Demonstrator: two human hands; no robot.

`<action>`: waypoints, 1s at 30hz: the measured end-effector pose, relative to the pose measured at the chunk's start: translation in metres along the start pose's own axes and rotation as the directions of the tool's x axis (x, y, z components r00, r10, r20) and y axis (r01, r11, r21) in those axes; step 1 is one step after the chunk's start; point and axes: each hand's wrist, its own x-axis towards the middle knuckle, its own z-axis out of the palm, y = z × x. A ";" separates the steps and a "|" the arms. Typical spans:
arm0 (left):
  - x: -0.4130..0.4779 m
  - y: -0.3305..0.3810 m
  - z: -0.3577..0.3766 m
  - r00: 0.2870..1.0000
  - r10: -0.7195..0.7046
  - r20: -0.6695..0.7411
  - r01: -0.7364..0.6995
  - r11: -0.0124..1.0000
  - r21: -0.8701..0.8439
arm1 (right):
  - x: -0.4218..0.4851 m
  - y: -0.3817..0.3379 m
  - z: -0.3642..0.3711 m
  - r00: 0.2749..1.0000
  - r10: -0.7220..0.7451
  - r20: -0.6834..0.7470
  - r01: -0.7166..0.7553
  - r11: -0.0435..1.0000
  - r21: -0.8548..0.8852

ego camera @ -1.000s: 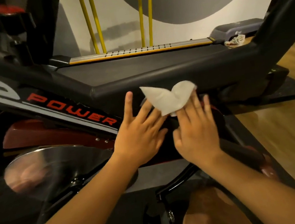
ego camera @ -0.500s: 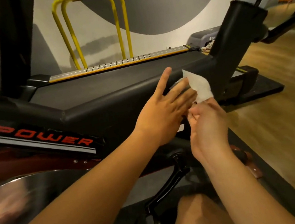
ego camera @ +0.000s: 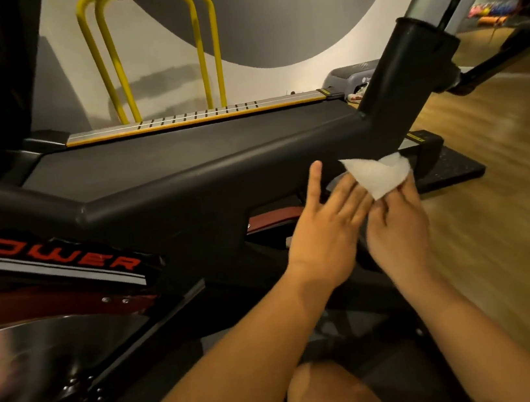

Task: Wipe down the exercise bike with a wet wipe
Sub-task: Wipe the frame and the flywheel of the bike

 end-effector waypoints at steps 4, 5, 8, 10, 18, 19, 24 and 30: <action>-0.004 0.005 0.007 0.999 0.006 0.043 -0.006 1.000 -0.001 | 0.005 -0.015 -0.007 0.904 0.347 0.248 -0.426 0.772 0.472; -0.007 0.005 0.010 0.999 0.012 0.032 -0.011 1.000 -0.024 | 0.008 -0.021 -0.008 0.836 0.426 0.344 -0.547 0.610 0.573; -0.022 0.011 0.014 1.000 -0.016 0.026 0.022 0.964 -0.265 | 0.013 -0.023 -0.013 0.691 0.469 0.550 -0.671 0.135 0.729; -0.036 0.014 0.020 0.998 -0.030 0.060 0.049 0.935 -0.352 | 0.018 -0.025 -0.012 0.680 0.436 0.590 -0.658 0.007 0.753; -0.036 0.010 0.023 0.979 -0.142 0.144 0.201 0.621 -0.757 | 0.020 -0.022 0.023 0.619 0.541 0.569 -0.736 0.147 0.661; -0.035 0.014 0.021 0.974 -0.170 0.148 0.216 0.526 -0.823 | 0.019 -0.020 0.022 0.618 0.544 0.568 -0.735 0.143 0.663; -0.027 0.035 0.007 0.957 -0.220 0.187 0.238 0.234 -0.943 | 0.022 -0.021 0.003 0.532 0.623 0.573 -0.774 0.084 0.628; -0.008 0.046 0.013 0.826 -0.365 0.430 0.417 -0.118 -0.901 | 0.028 -0.016 0.000 0.563 0.668 0.488 -0.785 0.246 0.569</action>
